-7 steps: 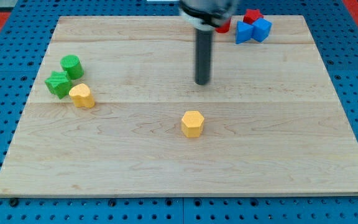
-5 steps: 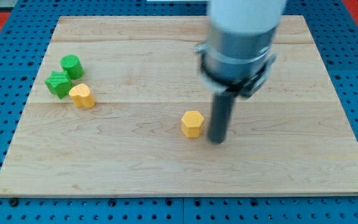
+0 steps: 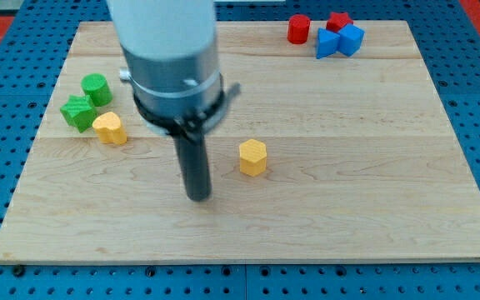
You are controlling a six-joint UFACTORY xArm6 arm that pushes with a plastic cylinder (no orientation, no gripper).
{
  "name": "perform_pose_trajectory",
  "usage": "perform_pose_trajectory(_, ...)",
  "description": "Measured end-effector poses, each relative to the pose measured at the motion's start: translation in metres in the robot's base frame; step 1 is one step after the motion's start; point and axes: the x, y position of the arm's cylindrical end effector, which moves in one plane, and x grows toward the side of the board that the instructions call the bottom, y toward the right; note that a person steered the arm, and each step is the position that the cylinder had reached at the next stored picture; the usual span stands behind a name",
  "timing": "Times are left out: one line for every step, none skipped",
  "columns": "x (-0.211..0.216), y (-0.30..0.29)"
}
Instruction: Slide the yellow hexagon closer to the group of blocks at the left
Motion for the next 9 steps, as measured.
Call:
perform_pose_trajectory(0.017, 0.068)
perform_pose_trajectory(-0.014, 0.100)
perform_pose_trajectory(-0.043, 0.057)
perform_pose_trajectory(-0.105, 0.023)
perform_pose_trajectory(-0.111, -0.006)
perform_pose_trajectory(-0.130, 0.042)
perform_pose_trajectory(-0.155, -0.012)
perform_pose_trajectory(-0.157, -0.126)
perform_pose_trajectory(-0.129, -0.055)
